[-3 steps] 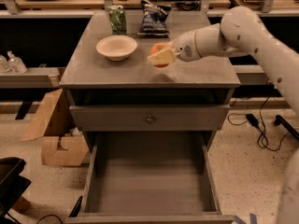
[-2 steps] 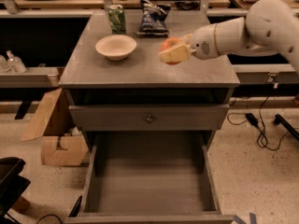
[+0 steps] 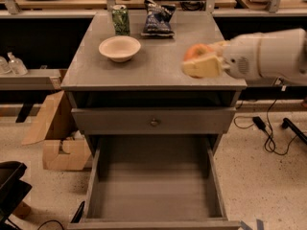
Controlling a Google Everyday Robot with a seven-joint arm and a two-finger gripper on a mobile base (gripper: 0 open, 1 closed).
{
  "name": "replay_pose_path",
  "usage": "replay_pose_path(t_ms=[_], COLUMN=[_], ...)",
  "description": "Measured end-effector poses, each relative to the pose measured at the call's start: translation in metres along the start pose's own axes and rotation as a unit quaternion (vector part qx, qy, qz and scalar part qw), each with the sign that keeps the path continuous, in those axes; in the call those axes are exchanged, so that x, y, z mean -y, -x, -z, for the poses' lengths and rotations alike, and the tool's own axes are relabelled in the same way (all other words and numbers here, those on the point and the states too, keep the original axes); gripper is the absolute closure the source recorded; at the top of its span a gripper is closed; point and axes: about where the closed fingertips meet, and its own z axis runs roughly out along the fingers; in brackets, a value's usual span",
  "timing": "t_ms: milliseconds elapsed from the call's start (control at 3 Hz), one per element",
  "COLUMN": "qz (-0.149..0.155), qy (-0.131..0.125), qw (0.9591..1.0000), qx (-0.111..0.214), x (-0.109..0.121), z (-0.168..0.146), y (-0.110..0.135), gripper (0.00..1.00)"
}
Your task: Place orange into middle drawer
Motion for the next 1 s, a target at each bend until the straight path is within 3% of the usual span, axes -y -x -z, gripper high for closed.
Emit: replay_pose_path(t_ms=[333,667,1000], qz=[-0.036,-0.072,-0.072], qy=[-0.025,-0.027,-0.026], qw=[0.999,0.9962,0.9962], qx=[-0.009,-0.04,-0.041], x=[-0.025,-0.043,-0.043], z=[0.025,0.034,0.034], y=[-0.056,-0.115,-0.115], gripper=[1.0,1.0,1.0])
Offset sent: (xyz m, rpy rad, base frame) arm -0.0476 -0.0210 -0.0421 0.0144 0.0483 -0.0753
